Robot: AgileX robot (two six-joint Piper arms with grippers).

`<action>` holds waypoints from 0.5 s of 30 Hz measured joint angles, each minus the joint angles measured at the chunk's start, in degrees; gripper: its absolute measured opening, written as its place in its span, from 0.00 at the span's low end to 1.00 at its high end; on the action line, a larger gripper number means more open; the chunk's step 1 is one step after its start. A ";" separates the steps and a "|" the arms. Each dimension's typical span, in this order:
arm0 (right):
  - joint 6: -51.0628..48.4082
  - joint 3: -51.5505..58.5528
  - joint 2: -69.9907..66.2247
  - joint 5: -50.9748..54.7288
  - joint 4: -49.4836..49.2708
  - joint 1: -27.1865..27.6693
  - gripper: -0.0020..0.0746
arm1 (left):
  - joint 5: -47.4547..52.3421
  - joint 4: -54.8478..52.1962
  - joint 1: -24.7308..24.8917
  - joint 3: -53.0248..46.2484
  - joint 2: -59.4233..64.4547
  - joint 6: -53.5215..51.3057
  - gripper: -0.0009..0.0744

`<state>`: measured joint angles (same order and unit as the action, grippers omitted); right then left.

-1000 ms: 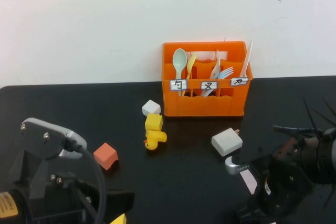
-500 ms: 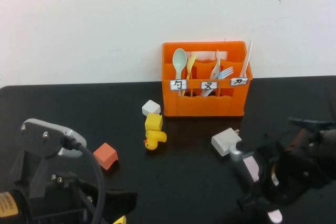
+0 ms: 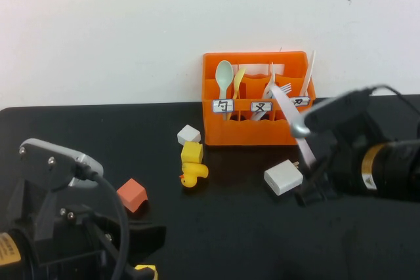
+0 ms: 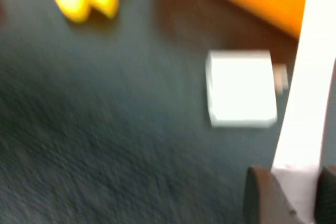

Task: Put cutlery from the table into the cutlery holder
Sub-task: Place the knife on the box

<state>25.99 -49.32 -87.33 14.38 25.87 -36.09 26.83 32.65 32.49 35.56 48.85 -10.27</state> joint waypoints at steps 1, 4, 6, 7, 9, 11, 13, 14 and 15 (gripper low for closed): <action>0.00 -0.27 0.10 -2.07 0.69 0.11 0.27 | 0.00 -0.41 -0.15 0.00 0.00 0.00 0.01; 0.00 -2.18 -0.13 -7.53 1.37 0.63 0.27 | 0.00 -1.90 -1.23 0.00 0.00 0.00 0.01; 0.00 -4.10 -0.63 -9.99 1.66 1.78 0.27 | 0.34 -2.99 -2.59 0.00 0.00 0.22 0.01; 0.00 -5.18 -1.19 -10.96 1.76 2.57 0.27 | 0.72 -3.61 -3.37 0.00 0.00 0.74 0.01; 0.00 -6.97 -2.09 -12.36 1.90 4.19 0.27 | 1.54 -5.20 -4.88 0.00 0.00 2.47 0.01; 0.00 -8.64 -2.78 -14.38 2.02 6.04 0.27 | 2.29 -6.64 -6.62 0.00 0.00 4.86 0.01; -0.20 -9.68 -3.66 -16.65 2.15 7.50 0.27 | 2.69 -7.31 -8.13 0.00 0.00 6.12 0.01; -0.25 -10.01 -4.22 -18.62 2.15 8.18 0.27 | 2.68 -7.43 -8.83 0.00 0.00 6.49 0.01; -0.48 -10.31 -4.73 -20.91 2.26 8.76 0.27 | 2.68 -7.43 -9.38 0.00 0.00 6.74 0.01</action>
<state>25.51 -59.64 -92.06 -6.53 28.13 -27.33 29.51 25.21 23.11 35.56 48.85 -3.54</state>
